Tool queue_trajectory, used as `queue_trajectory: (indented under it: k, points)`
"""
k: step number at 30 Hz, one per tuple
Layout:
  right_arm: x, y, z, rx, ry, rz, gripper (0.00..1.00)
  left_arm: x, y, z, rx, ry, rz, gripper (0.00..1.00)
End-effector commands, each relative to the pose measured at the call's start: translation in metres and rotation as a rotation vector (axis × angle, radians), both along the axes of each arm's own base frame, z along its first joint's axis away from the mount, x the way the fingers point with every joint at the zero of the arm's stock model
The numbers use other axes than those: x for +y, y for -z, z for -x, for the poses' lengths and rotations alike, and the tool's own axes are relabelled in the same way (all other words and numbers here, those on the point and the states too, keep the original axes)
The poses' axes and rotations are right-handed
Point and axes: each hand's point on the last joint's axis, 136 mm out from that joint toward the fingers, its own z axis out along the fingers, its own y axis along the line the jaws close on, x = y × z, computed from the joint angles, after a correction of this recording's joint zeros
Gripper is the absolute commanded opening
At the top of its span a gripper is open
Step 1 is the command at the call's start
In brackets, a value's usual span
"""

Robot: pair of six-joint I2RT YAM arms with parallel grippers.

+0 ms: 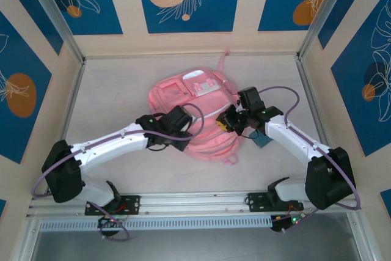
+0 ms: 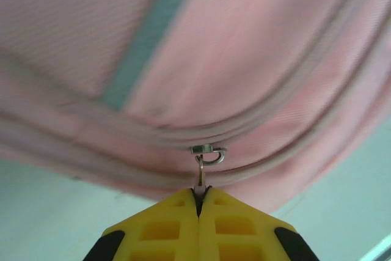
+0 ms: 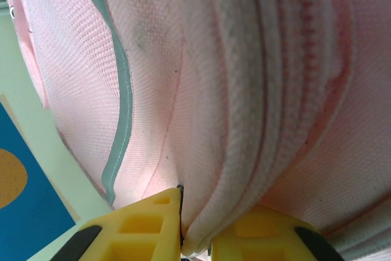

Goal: Pack books, pencil case, and school supplies into a backpack

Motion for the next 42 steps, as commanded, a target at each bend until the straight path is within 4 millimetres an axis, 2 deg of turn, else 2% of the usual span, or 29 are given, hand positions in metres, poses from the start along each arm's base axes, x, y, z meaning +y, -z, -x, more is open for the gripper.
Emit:
queue_trajectory:
  k: [1,5,10,12,15,16,17,19,21,24,26,28,33,37,42]
  points:
    - [-0.011,-0.008,-0.009,-0.046,0.009,0.054,0.18,0.038,0.001,-0.010,-0.022,-0.081,-0.076,0.00]
    - [0.003,-0.009,-0.014,-0.057,-0.052,0.027,0.18,0.044,-0.002,-0.028,-0.038,-0.115,-0.043,0.00]
    - [0.043,-0.013,-0.021,-0.082,-0.200,-0.032,0.18,0.059,-0.009,-0.061,-0.070,-0.223,-0.001,0.00]
    - [0.060,-0.015,-0.023,-0.085,-0.264,-0.051,0.19,0.068,-0.008,-0.068,-0.067,-0.261,0.009,0.00]
    - [0.065,-0.014,-0.025,-0.093,-0.296,0.023,0.28,0.075,-0.007,-0.069,-0.053,-0.281,0.015,0.00]
    - [0.061,-0.017,-0.025,-0.112,-0.288,0.058,0.37,0.078,-0.008,-0.067,-0.050,-0.287,0.011,0.01]
    - [0.054,-0.021,-0.025,-0.132,-0.273,0.094,0.49,0.081,-0.009,-0.065,-0.046,-0.297,0.006,0.07]
    - [0.034,-0.027,-0.024,-0.162,-0.236,0.167,0.60,0.086,-0.012,-0.061,-0.044,-0.313,0.008,0.19]
    - [0.009,-0.029,-0.020,-0.175,-0.191,0.252,0.66,0.092,-0.017,-0.057,-0.043,-0.336,0.023,0.35]
    - [-0.043,-0.023,-0.012,-0.171,-0.104,0.417,0.73,0.100,-0.025,-0.051,-0.047,-0.375,0.051,0.56]
    - [-0.079,-0.013,-0.003,-0.141,-0.048,0.505,0.74,0.105,-0.032,-0.049,-0.055,-0.395,0.071,0.67]
    - [-0.108,-0.001,0.005,-0.099,-0.008,0.530,0.75,0.108,-0.038,-0.047,-0.065,-0.412,0.087,0.73]
    - [-0.170,0.032,0.022,0.021,0.122,0.527,0.75,0.116,-0.051,-0.047,-0.091,-0.446,0.110,0.84]
    - [-0.198,0.056,0.028,0.082,0.207,0.471,0.72,0.116,-0.057,-0.048,-0.116,-0.426,0.120,0.91]
    - [-0.213,0.082,0.029,0.153,0.253,0.447,0.55,0.114,-0.057,-0.047,-0.114,-0.415,0.133,0.95]
